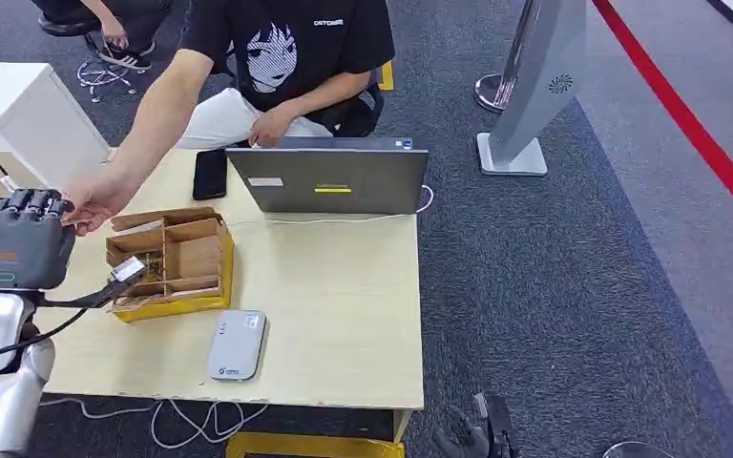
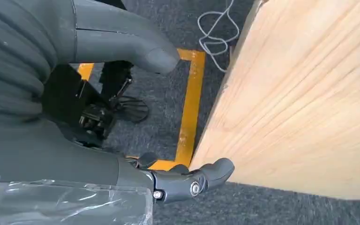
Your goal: Pass the card to the sensor for recognition and then transmit it.
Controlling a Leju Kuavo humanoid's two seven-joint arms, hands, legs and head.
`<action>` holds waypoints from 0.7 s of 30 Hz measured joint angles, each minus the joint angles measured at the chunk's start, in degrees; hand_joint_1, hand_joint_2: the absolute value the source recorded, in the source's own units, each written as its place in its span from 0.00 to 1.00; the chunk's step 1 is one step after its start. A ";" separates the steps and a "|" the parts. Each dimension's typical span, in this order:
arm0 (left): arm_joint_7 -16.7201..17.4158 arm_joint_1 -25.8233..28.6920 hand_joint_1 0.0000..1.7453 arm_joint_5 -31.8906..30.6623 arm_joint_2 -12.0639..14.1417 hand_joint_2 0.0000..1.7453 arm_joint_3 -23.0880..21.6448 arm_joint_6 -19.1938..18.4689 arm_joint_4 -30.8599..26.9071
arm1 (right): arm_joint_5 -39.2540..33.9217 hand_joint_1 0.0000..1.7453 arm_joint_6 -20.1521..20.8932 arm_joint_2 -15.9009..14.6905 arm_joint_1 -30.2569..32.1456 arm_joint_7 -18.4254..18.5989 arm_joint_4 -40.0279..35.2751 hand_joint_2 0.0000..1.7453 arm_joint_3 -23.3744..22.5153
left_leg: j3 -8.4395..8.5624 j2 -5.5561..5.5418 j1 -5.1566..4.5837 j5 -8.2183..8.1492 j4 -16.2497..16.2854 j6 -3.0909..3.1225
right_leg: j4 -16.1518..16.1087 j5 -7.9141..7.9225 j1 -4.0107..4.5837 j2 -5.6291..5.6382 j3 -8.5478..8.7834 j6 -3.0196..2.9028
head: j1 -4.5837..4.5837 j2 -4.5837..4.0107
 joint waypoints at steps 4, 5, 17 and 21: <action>-0.28 -0.02 1.00 0.00 -0.35 1.00 0.00 0.07 -0.02 | -1.18 0.00 -0.02 -0.04 0.31 0.79 -1.22 1.00 1.42 | 0.02 0.03 0.00 0.00 0.00 0.00 | 0.00 0.01 0.00 0.02 -0.11 0.00 | -0.02 0.00; -0.33 -0.06 1.00 0.00 -0.46 1.00 0.00 0.09 -0.04 | -1.49 0.00 0.00 -0.09 0.56 0.85 -1.59 1.00 1.81 | 0.02 0.03 0.00 0.00 0.00 0.00 | 0.00 0.01 0.00 0.02 -0.10 0.00 | -0.04 0.00; -2.87 0.05 1.00 1.64 -2.27 1.00 0.39 0.96 -1.36 | -4.48 0.00 -0.19 -0.31 1.29 2.14 -4.06 1.00 4.92 | 0.00 0.09 -0.01 0.00 0.00 0.00 | 0.01 0.06 -0.01 0.05 -0.09 -0.07 | -0.04 0.00; -5.42 2.72 1.00 3.34 -5.64 1.00 0.20 2.32 -4.55 | -5.88 0.00 -0.70 -0.35 1.62 2.69 -4.96 1.00 5.77 | 0.01 0.10 -0.04 -0.01 0.01 0.00 | -0.02 0.06 -0.05 0.07 -0.18 -0.07 | -0.04 -0.02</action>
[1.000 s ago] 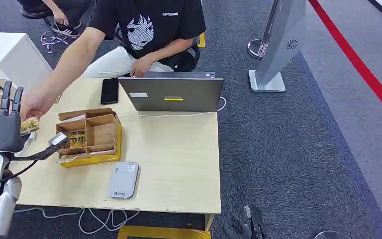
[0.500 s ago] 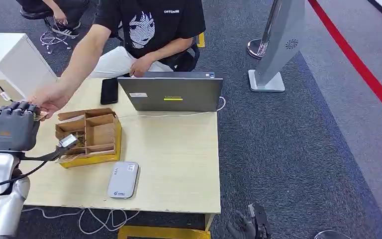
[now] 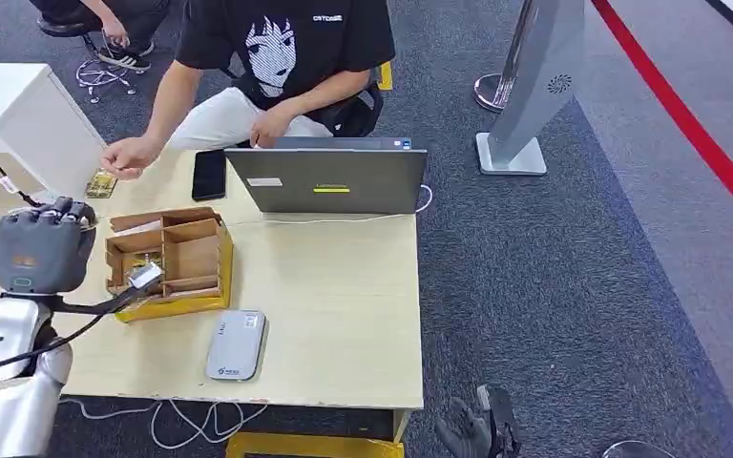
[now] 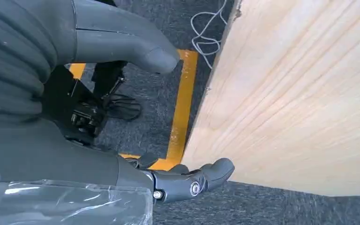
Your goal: Pass the card to the sensor for recognition and then transmit it.
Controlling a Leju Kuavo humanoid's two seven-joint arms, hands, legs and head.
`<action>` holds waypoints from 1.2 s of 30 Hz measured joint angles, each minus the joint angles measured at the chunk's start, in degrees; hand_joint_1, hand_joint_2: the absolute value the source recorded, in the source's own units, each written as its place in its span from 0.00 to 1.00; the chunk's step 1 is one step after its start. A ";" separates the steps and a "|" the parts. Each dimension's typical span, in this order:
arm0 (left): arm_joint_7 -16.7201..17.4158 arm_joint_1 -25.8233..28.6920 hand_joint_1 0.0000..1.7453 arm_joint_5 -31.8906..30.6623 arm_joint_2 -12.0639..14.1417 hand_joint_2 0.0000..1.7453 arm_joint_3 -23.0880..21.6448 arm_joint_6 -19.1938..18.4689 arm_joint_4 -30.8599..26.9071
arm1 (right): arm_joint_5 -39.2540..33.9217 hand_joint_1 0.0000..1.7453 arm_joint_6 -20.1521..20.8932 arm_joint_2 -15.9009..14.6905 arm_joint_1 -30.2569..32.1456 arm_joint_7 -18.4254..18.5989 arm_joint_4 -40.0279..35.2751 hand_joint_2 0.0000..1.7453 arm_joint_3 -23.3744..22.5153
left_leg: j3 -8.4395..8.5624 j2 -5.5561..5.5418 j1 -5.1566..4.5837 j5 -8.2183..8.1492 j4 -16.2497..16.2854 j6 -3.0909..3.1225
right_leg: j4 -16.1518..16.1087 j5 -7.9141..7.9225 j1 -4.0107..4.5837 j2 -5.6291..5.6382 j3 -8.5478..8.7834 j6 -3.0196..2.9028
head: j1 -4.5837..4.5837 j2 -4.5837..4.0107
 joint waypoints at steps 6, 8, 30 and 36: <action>0.04 7.31 1.00 -1.07 -6.25 1.00 -5.93 0.94 -5.46 | -1.62 0.00 -0.20 -0.07 2.79 0.72 -2.97 1.00 1.18 | -0.07 0.01 -0.06 -0.04 0.00 0.05 | -0.03 0.00 -0.04 0.00 0.08 0.02 | 0.06 0.02; 0.37 8.41 1.00 -1.09 -7.19 1.00 -6.95 0.98 -6.34 | -1.68 0.00 -0.17 -0.07 3.27 0.83 -3.54 1.00 1.20 | -0.06 0.01 -0.06 -0.04 0.00 0.05 | -0.03 0.00 -0.04 0.00 0.05 0.02 | 0.07 0.02; 1.12 13.27 1.00 0.22 -8.63 1.00 -13.51 -4.47 -7.78 | -2.49 0.00 -0.72 -0.04 4.67 1.16 -5.72 1.00 1.35 | -0.05 -0.04 -0.04 -0.03 -0.01 0.04 | 0.01 -0.02 -0.01 -0.06 0.05 0.01 | 0.02 0.02; 1.05 14.39 1.00 0.88 -7.27 1.00 -14.38 -9.40 -3.24 | -2.86 0.00 -1.31 -0.04 4.95 1.03 -5.81 1.00 1.35 | -0.04 0.00 -0.02 -0.03 -0.03 0.04 | 0.03 -0.02 -0.01 -0.02 0.03 0.01 | -0.07 0.02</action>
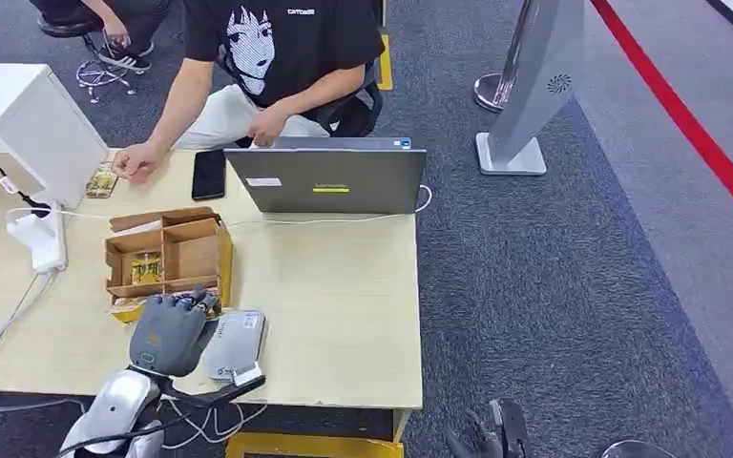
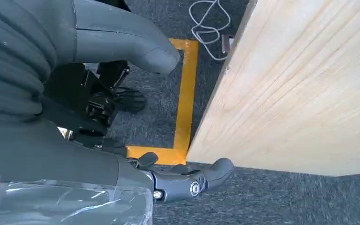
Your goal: Pass the card to the sensor for recognition and then transmit it.
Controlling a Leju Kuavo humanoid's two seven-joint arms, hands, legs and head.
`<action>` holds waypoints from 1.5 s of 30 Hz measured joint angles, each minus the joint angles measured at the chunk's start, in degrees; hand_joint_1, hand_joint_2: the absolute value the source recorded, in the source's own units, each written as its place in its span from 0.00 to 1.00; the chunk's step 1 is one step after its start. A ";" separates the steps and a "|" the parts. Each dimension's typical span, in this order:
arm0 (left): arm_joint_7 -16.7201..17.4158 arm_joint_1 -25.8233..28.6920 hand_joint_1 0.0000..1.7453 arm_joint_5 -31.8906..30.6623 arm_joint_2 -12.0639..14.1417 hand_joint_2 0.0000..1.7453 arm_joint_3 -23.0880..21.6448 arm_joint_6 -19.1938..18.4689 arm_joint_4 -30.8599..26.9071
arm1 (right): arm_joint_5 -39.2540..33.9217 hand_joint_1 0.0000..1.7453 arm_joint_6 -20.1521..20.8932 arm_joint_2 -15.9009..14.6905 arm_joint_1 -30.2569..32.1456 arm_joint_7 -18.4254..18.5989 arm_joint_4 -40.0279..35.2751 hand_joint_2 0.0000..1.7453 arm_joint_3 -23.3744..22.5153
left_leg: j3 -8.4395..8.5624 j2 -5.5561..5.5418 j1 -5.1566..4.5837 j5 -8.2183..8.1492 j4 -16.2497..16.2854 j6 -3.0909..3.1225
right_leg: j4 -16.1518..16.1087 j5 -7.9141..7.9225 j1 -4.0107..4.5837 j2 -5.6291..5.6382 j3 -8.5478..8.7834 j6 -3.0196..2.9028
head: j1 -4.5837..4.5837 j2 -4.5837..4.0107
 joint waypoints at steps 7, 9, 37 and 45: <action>-0.07 -0.19 1.00 -0.98 0.28 1.00 -2.40 1.66 6.65 | 0.28 0.00 -0.37 -0.09 -0.30 -1.27 1.42 1.00 0.00 | -0.02 -0.02 -0.01 0.00 0.00 0.00 | -0.01 0.00 -0.01 0.00 0.07 0.01 | 0.00 0.00; -0.07 -0.30 1.00 -0.96 0.28 1.00 -2.75 1.64 7.40 | 0.26 0.00 -0.37 -0.13 -0.36 -1.68 2.08 1.00 0.00 | -0.02 -0.02 -0.01 0.00 0.00 0.00 | -0.01 0.00 -0.01 0.00 0.07 0.01 | 0.00 0.00; 3.15 -14.20 1.00 -1.97 1.90 1.00 -5.97 5.05 5.43 | 4.11 0.00 -2.17 -0.87 -5.01 -6.47 13.86 1.00 -4.15 | -0.02 -0.18 0.00 0.11 0.01 0.03 | 0.03 0.07 0.01 -0.15 0.16 0.01 | -0.02 0.00; 2.43 -20.47 1.00 0.07 5.14 1.00 -1.44 2.67 2.30 | 4.98 0.00 -1.68 -0.87 -5.53 -6.49 14.58 1.00 -5.29 | -0.01 -0.15 0.02 0.11 0.01 0.02 | 0.06 0.07 0.02 -0.13 0.16 0.01 | -0.02 0.00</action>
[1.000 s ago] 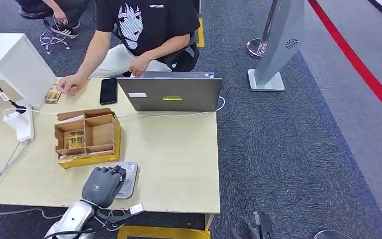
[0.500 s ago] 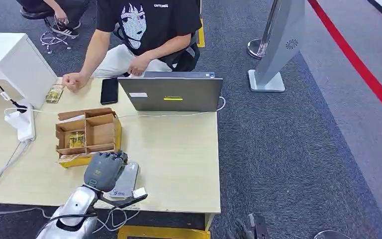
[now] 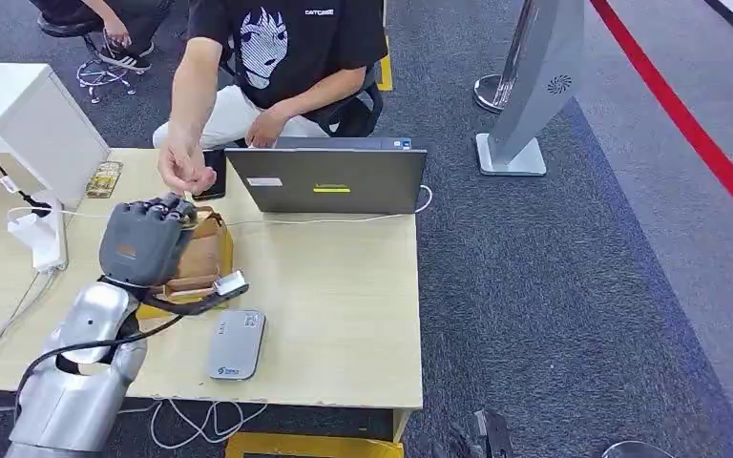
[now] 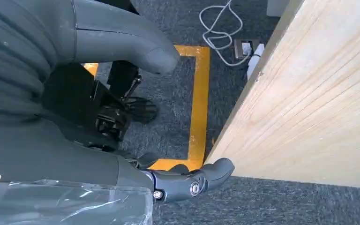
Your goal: Pass the card to the sensor for recognition and then transmit it.
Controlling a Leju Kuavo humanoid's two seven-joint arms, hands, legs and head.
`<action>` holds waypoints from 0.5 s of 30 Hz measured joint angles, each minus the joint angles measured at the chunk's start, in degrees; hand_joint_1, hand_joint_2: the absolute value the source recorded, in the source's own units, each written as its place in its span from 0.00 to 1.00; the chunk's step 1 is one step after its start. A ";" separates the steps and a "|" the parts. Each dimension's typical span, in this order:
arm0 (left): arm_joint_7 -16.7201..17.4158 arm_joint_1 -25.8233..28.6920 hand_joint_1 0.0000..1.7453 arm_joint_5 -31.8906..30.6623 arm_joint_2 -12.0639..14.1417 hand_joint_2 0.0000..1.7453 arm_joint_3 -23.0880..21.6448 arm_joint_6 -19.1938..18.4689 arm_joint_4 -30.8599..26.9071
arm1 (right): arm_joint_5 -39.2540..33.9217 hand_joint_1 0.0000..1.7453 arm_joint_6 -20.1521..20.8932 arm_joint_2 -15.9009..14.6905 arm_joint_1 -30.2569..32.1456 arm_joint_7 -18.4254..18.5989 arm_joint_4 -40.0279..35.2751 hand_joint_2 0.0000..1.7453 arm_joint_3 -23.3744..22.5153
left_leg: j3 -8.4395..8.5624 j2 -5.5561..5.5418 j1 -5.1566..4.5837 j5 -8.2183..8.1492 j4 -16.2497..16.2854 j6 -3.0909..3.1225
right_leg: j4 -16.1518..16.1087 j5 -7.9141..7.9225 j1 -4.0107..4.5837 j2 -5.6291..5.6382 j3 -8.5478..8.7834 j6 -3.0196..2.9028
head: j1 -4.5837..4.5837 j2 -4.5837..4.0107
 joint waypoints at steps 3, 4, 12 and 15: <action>0.00 -2.10 1.00 1.24 1.53 1.00 3.16 -0.57 -0.07 | 0.22 0.00 0.55 0.00 -0.18 0.00 0.26 1.00 -0.48 | 0.01 -0.01 0.00 0.00 0.00 0.00 | 0.00 0.00 0.00 0.00 0.00 0.00 | 0.00 0.00; 0.00 -2.54 1.00 1.42 1.85 1.00 3.99 -0.68 -0.07 | 0.22 0.00 0.55 0.00 -0.18 0.00 0.31 1.00 -0.55 | 0.00 -0.01 0.00 0.00 0.00 0.00 | 0.00 0.00 0.00 0.00 0.00 0.00 | 0.00 0.00; -0.48 -3.38 1.00 1.79 2.86 1.00 6.88 -0.76 -0.17 | 0.24 0.00 0.55 0.02 -0.26 -0.02 0.57 1.00 -0.79 | 0.00 -0.02 -0.01 0.00 0.00 0.00 | -0.01 0.00 -0.01 0.00 0.00 0.00 | 0.00 0.00; -0.50 -3.40 1.00 1.81 2.86 1.00 7.27 -0.76 -0.17 | 0.24 0.00 0.57 0.02 -0.32 -0.02 0.68 1.00 -0.83 | 0.00 -0.01 -0.01 0.00 0.00 0.00 | -0.01 0.00 -0.01 0.01 0.00 0.00 | 0.00 0.00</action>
